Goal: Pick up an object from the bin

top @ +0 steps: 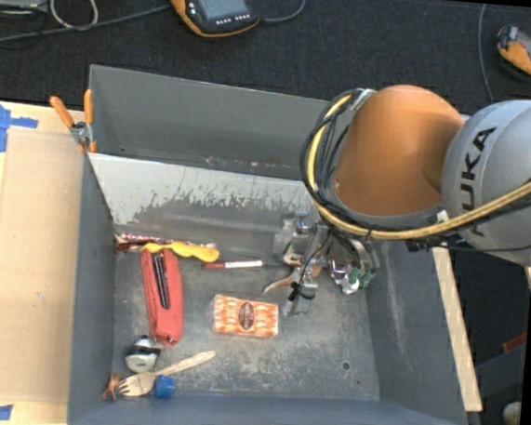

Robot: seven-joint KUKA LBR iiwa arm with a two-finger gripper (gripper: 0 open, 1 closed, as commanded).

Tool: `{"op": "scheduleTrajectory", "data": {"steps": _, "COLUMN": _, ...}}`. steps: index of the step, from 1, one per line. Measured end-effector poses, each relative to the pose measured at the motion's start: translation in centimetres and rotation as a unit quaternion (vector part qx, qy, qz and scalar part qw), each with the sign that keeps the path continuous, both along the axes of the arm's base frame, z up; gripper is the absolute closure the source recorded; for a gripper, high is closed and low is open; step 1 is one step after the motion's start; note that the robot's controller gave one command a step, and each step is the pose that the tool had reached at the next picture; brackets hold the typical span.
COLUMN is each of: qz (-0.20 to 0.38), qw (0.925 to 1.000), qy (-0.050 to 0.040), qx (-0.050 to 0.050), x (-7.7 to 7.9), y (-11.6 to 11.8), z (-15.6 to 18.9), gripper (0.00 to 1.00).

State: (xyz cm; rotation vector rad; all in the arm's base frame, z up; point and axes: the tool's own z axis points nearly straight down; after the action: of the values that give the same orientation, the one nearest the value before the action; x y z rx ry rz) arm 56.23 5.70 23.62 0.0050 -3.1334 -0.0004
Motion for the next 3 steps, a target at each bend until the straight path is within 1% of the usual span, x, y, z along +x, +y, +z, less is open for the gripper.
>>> {"op": "scheduleTrajectory", "data": {"steps": 1, "qz": -0.001, "qw": 1.0000, "qy": -0.0037, "qx": 0.000, "x": 0.1, "y": 0.0, "z": 0.5, "gripper": 0.00}}
{"op": "scheduleTrajectory", "data": {"steps": 2, "qz": -0.014, "qw": 0.9999, "qy": -0.0049, "qx": 0.001, "x": -1.1, "y": -0.2, "z": -6.0, "gripper": 0.00}}
{"op": "scheduleTrajectory", "data": {"steps": 3, "qz": -0.020, "qw": 0.9998, "qy": -0.0083, "qx": 0.001, "x": -2.5, "y": -0.5, "z": -11.3, "gripper": 0.00}}
